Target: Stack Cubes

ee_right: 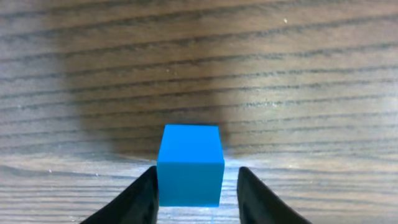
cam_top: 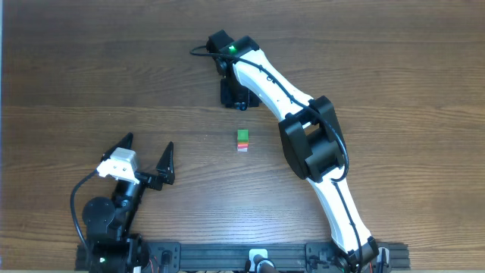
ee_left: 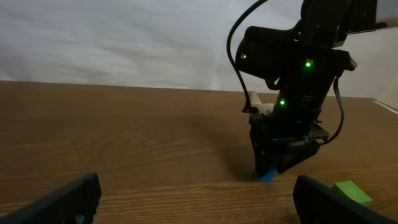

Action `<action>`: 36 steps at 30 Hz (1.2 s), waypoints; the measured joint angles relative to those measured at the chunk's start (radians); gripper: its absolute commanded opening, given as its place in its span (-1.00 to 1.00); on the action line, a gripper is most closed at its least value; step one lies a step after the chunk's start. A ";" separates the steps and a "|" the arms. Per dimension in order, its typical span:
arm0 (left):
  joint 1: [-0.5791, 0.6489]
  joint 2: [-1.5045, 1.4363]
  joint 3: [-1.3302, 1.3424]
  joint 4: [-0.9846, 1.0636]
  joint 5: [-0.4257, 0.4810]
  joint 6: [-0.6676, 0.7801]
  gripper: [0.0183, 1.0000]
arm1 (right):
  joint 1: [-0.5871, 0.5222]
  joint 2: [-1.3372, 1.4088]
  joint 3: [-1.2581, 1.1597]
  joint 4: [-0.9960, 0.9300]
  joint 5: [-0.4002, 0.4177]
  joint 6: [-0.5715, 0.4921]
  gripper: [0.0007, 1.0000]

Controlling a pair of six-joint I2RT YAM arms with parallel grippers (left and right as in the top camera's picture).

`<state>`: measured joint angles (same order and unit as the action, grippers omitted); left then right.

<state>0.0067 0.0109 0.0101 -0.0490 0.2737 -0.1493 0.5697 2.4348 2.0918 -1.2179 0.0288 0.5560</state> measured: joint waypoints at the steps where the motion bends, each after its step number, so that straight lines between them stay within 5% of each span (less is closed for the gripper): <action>1: 0.000 0.000 0.000 0.000 0.000 0.000 1.00 | 0.000 0.000 0.000 0.000 0.000 -0.002 -0.29; 15: 0.000 0.000 0.000 0.000 0.000 0.000 1.00 | 0.000 0.000 0.000 0.000 -0.004 0.009 -0.62; 23: 0.000 0.000 0.000 0.000 0.000 0.000 1.00 | -0.003 0.000 0.003 -0.001 -0.004 0.014 -0.98; 36: 0.000 0.000 0.000 0.000 0.000 0.000 1.00 | 0.005 -0.192 0.003 -0.080 0.053 0.015 -0.98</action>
<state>0.0067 0.0109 0.0101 -0.0490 0.2737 -0.1493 0.5751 2.2425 2.0945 -1.2984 0.0814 0.5713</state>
